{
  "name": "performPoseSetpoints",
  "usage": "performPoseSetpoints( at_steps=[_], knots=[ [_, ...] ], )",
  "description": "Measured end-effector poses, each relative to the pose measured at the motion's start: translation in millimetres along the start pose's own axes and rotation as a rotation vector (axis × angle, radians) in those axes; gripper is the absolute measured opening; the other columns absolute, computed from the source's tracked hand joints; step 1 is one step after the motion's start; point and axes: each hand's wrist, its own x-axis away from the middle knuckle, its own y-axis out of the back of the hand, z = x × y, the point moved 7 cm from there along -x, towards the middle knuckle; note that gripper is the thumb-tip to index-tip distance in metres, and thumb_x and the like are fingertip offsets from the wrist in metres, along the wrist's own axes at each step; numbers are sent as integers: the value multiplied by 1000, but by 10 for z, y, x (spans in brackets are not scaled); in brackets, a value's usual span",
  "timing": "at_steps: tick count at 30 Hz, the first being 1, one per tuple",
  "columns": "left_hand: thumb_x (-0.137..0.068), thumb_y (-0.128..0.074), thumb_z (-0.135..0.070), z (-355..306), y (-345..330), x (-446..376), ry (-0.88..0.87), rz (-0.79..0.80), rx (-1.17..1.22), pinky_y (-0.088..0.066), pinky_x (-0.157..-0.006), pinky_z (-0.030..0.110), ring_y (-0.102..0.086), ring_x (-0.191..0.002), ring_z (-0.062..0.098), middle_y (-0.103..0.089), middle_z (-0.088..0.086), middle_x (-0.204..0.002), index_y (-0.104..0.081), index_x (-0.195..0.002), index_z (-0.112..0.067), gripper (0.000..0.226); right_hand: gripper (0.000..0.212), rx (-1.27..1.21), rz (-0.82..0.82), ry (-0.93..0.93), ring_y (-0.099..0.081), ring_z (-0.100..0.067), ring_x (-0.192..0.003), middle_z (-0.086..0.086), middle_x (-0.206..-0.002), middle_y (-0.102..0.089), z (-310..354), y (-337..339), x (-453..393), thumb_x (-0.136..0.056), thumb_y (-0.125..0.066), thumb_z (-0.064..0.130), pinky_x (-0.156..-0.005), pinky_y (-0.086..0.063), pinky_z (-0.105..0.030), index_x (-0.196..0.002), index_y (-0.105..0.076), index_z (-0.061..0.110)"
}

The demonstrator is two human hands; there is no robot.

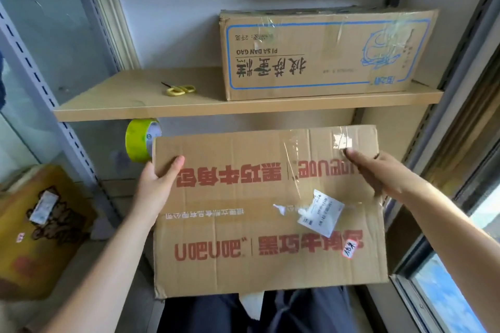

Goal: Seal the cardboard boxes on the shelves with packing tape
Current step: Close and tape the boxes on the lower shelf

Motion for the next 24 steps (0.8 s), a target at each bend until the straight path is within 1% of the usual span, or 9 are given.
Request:
performPoseSetpoints(
  at_steps=[1,3,6,9,12,14,17,21,24],
  knots=[
    [-84,-69,-55,60,-59,-60,0,20,-42,-50,-94,38,-64,-106,16,-68,-10,-107,-61,-114,-26,42,39,45,-41,-39,-59,-2,-42,1,-62,-64,-157,-1,-37,-91,-62,46,-39,-43,-14,-89,-61,7],
    [-83,-68,-59,342,-172,-112,70,92,-135,-49,-91,37,-62,-109,18,-66,-7,-113,-58,-120,-23,53,59,47,-157,-154,-67,-10,-61,-5,-75,-68,-544,45,-160,-73,-70,68,-55,-52,-20,-85,-66,10],
    [-85,-66,-58,917,-232,-11,271,138,-179,-43,-88,35,-57,-112,22,-61,1,-125,-53,-132,-16,64,96,64,-227,-235,-70,-28,-90,-11,-99,-73,-1046,139,-414,-52,-72,83,-84,-57,-38,-108,-70,4],
    [-83,-70,-55,1120,-210,-31,333,105,-82,-46,-95,38,-58,-116,23,-62,1,-129,-53,-136,-20,66,76,35,-67,-204,-72,-24,-97,-7,-104,-75,-1059,9,-429,-69,-76,63,-94,-54,-40,-114,-69,3],
    [-88,-72,-36,1032,-281,-222,312,93,5,-50,-81,35,-66,-105,24,-72,0,-111,-67,-116,-22,32,56,-39,74,-178,-72,-24,-97,-7,-105,-75,-1022,-68,-552,-79,-75,45,-89,-53,-37,-118,-63,5],
    [-89,-72,-28,896,-384,-372,257,65,24,-50,-75,33,-68,-95,26,-74,5,-101,-71,-100,-20,14,60,4,-72,-191,-72,-29,-94,-11,-103,-75,-1049,-1,-808,-74,-80,50,-86,-56,-43,-113,-63,7],
    [-91,-70,-27,747,-607,-647,214,31,17,-48,-72,30,-67,-92,26,-72,4,-95,-70,-102,-15,16,57,236,-290,-101,-68,-32,-95,-11,-104,-71,-884,46,-1201,-77,-75,55,-87,-57,-46,-112,-66,11],
    [-92,-68,-33,704,-806,-1036,222,32,-30,-50,-72,29,-66,-91,24,-71,4,-99,-68,-107,-13,26,54,301,-291,-156,-67,-30,-88,-10,-101,-70,-761,10,-1665,-82,-70,56,-77,-56,-39,-113,-64,13],
    [-91,-69,-34,756,-820,-1203,186,13,-51,-49,-71,29,-67,-92,28,-72,5,-94,-71,-102,-14,23,62,327,-288,-207,-68,-29,-88,-9,-100,-71,-842,35,-1837,-78,-70,63,-84,-57,-41,-111,-64,11]
  ],
)
